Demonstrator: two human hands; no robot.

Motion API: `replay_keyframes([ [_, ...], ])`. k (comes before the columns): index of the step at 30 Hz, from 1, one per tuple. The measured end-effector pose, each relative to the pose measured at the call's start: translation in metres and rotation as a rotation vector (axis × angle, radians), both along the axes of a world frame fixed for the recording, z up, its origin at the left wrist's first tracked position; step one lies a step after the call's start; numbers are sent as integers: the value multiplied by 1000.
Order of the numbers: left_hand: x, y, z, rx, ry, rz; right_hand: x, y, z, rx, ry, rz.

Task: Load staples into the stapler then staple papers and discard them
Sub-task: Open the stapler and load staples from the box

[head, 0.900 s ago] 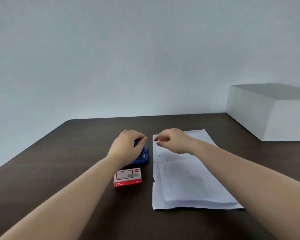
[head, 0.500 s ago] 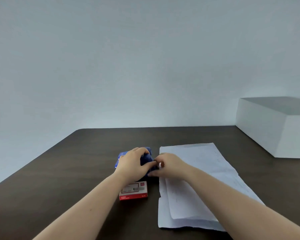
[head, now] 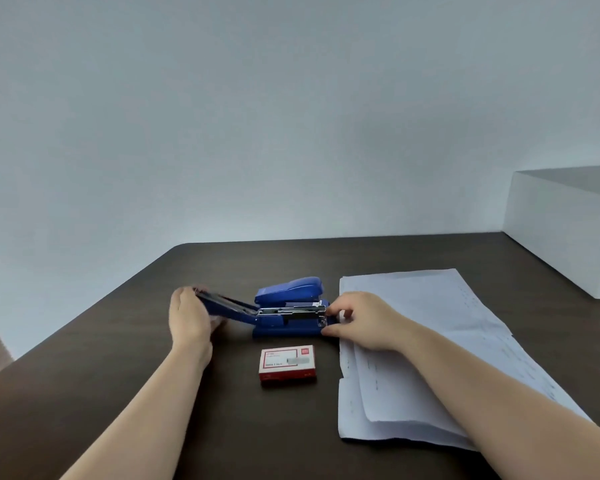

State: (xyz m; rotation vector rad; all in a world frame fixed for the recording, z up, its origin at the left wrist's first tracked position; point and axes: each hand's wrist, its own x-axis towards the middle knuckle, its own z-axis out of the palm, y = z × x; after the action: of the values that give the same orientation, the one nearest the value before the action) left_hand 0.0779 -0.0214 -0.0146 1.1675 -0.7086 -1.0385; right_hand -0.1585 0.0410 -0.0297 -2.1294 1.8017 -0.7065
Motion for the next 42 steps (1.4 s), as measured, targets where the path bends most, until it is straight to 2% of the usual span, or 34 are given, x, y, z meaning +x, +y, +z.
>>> replay_keyframes([
  [4,3,-7,-14,63,-437,114,1,3,1,-1,-18,-8],
  [8,1,-15,-22,39,-826,35,0,4,0,-14,-30,-20],
  [12,6,-25,-30,-2,-1028,-20,0,4,-2,-24,-40,-18],
  [16,-1,-13,-26,-96,-1312,51,1,5,-4,-44,-43,-28],
  [18,-5,-3,-21,-249,-1319,83,2,8,-1,-96,-50,-43],
  [19,-6,2,-18,-320,-1269,21,3,11,1,-131,-75,-58],
  [21,-7,14,-12,-364,-1178,-271,4,15,7,-191,-138,-66],
  [22,-8,19,-10,-353,-1191,-431,3,17,10,-188,-161,-51],
  [24,-9,26,-6,-320,-1263,-667,2,22,14,-100,-178,15],
  [27,-4,29,-1,-286,-1306,-840,5,29,15,113,-93,131],
  [30,0,29,0,-223,-1372,-1013,10,33,17,200,-43,208],
  [34,-2,30,-1,-235,-1404,-1059,17,33,16,190,-5,272],
  [42,-7,34,-6,-262,-1248,-962,14,32,13,160,-65,255],
])
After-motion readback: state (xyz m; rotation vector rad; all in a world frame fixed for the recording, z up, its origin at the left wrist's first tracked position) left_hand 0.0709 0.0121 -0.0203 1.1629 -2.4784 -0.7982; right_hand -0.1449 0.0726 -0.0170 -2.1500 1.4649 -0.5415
